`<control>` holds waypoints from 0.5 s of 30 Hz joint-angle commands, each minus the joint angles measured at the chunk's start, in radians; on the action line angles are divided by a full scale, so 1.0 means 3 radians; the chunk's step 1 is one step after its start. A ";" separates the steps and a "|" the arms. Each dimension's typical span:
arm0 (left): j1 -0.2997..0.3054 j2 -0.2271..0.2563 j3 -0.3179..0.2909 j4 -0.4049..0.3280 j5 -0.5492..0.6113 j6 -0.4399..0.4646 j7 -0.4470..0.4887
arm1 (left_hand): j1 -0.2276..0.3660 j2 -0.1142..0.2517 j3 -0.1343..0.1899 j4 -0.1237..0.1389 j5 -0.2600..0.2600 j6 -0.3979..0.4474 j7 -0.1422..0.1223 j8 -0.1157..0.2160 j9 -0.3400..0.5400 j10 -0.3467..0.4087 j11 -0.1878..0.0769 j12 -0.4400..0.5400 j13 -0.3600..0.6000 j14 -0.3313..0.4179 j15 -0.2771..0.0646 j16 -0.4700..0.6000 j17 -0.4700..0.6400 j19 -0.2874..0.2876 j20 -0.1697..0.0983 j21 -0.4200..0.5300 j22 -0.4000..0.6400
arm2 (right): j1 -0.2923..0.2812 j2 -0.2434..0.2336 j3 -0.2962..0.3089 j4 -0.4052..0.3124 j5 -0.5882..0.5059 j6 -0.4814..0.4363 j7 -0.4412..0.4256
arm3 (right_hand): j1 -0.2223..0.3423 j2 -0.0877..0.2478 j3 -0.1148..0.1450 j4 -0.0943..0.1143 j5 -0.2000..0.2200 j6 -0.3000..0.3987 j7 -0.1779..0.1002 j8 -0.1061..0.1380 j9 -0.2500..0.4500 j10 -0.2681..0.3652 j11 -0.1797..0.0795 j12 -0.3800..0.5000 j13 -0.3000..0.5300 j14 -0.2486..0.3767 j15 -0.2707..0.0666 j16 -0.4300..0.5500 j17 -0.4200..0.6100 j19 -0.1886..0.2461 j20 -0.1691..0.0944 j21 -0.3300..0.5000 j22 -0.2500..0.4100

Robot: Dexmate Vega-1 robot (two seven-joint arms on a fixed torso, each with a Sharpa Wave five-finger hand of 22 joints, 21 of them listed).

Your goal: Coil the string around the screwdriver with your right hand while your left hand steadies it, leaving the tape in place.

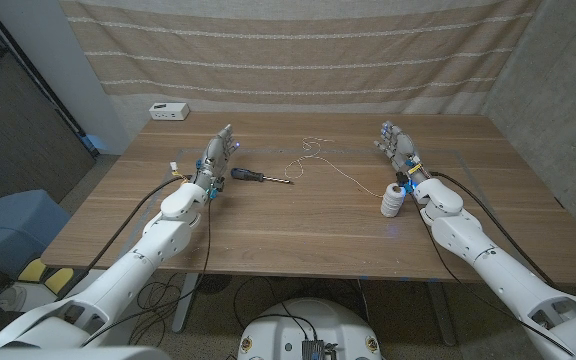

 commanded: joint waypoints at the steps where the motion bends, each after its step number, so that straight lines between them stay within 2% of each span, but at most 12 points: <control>1: -0.0010 0.0091 0.0035 -0.0076 0.0344 0.0020 0.0353 | 0.0066 -0.0095 -0.0031 -0.0115 -0.0024 0.0139 -0.0107 0.0035 0.0012 -0.0018 0.0008 0.0033 0.0018 0.0079 0.0106 0.0030 0.0015 0.0032 0.0238 -0.0028 0.0022 | 0.0002 0.0003 0.0021 -0.0009 0.0045 -0.0019 -0.0016 | 0.0065 -0.0005 0.0030 -0.0031 0.0009 0.0032 -0.0004 0.0014 0.0011 -0.0004 0.0041 0.0015 0.0011 -0.0022 0.0040 0.0016 0.0010 0.0007 0.0057 0.0013 0.0006; 3: -0.0015 0.0148 0.0063 -0.0150 0.0510 0.0104 0.0518 | 0.0089 -0.0124 -0.0041 -0.0167 -0.0034 0.0226 -0.0119 0.0042 0.0014 0.0105 0.0068 0.0066 0.0023 0.0174 0.0126 0.0040 0.0017 0.0064 0.0378 -0.0045 0.0027 | 0.0008 0.0000 0.0011 -0.0013 0.0007 -0.0021 -0.0055 | 0.0074 -0.0007 0.0032 -0.0041 0.0006 0.0043 -0.0012 0.0018 0.0011 0.0006 0.0046 0.0019 0.0011 -0.0019 0.0041 0.0016 0.0010 0.0006 0.0063 0.0013 0.0006; 5: -0.0037 0.0212 0.0096 -0.0190 0.0648 0.0161 0.0590 | 0.0118 -0.0148 -0.0045 -0.0218 -0.0043 0.0337 -0.0103 0.0063 0.0015 0.0192 0.0072 0.0086 0.0024 0.0222 0.0128 0.0038 0.0016 0.0100 0.0410 -0.0054 0.0029 | 0.0019 -0.0009 -0.0006 -0.0012 -0.0031 -0.0022 -0.0067 | 0.0083 -0.0008 0.0035 -0.0051 0.0004 0.0047 -0.0016 0.0019 0.0011 0.0012 0.0050 0.0021 0.0011 -0.0016 0.0046 0.0017 0.0010 0.0008 0.0064 0.0014 0.0007; 11: -0.0083 0.0418 0.0204 -0.0395 0.1081 0.0428 0.0807 | 0.0154 -0.0173 -0.0050 -0.0277 -0.0049 0.0423 -0.0088 0.0069 0.0017 0.0282 0.0065 0.0103 0.0026 0.0274 0.0089 0.0036 0.0015 0.0144 0.0393 -0.0062 0.0030 | 0.0029 -0.0034 -0.0051 -0.0055 -0.0149 -0.0040 -0.0152 | 0.0111 -0.0008 0.0043 -0.0079 -0.0003 0.0067 -0.0030 0.0026 0.0011 0.0024 0.0070 0.0025 0.0011 -0.0012 0.0048 0.0017 0.0009 0.0008 0.0071 0.0014 0.0007; 15: -0.0095 0.0534 0.0258 -0.0561 0.1306 0.0657 0.0913 | 0.0192 -0.0199 -0.0054 -0.0334 -0.0054 0.0491 -0.0090 0.0073 0.0019 0.0330 0.0051 0.0106 0.0028 0.0346 0.0151 0.0045 0.0016 0.0174 0.0411 -0.0073 0.0031 | 0.0025 -0.0061 -0.0074 -0.0111 -0.0233 -0.0037 -0.0205 | 0.0123 -0.0006 0.0047 -0.0092 -0.0007 0.0081 -0.0038 0.0030 0.0011 0.0028 0.0075 0.0026 0.0012 -0.0006 0.0048 0.0018 0.0009 0.0009 0.0068 0.0015 0.0007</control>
